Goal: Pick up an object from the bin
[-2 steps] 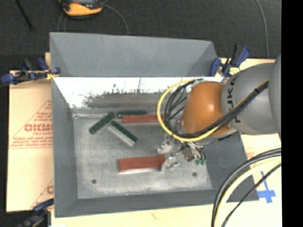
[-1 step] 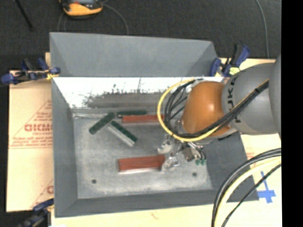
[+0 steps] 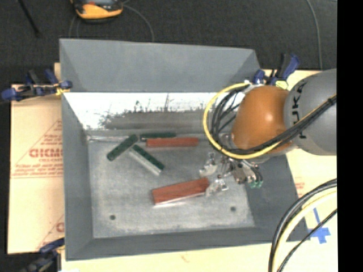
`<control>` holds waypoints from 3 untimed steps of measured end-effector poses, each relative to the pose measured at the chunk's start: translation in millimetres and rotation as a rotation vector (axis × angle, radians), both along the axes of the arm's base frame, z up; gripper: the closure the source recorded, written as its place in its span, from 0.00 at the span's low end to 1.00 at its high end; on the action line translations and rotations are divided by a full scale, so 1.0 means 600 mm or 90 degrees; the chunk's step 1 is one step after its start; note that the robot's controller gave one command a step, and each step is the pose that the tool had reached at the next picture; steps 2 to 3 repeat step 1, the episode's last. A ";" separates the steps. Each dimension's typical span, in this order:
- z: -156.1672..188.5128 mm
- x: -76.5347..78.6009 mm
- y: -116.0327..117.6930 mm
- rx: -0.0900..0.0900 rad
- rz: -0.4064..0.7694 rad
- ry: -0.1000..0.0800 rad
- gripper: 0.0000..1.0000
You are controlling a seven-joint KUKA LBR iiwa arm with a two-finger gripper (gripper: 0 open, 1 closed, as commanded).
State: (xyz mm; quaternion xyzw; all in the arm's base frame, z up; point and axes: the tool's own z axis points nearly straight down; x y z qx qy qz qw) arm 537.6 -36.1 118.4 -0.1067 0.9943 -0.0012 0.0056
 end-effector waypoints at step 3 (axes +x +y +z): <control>0.184 0.013 0.010 0.001 0.032 0.005 1.00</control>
Offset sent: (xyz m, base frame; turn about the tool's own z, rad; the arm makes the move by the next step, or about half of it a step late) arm 0.0000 0.0000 0.0000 0.0000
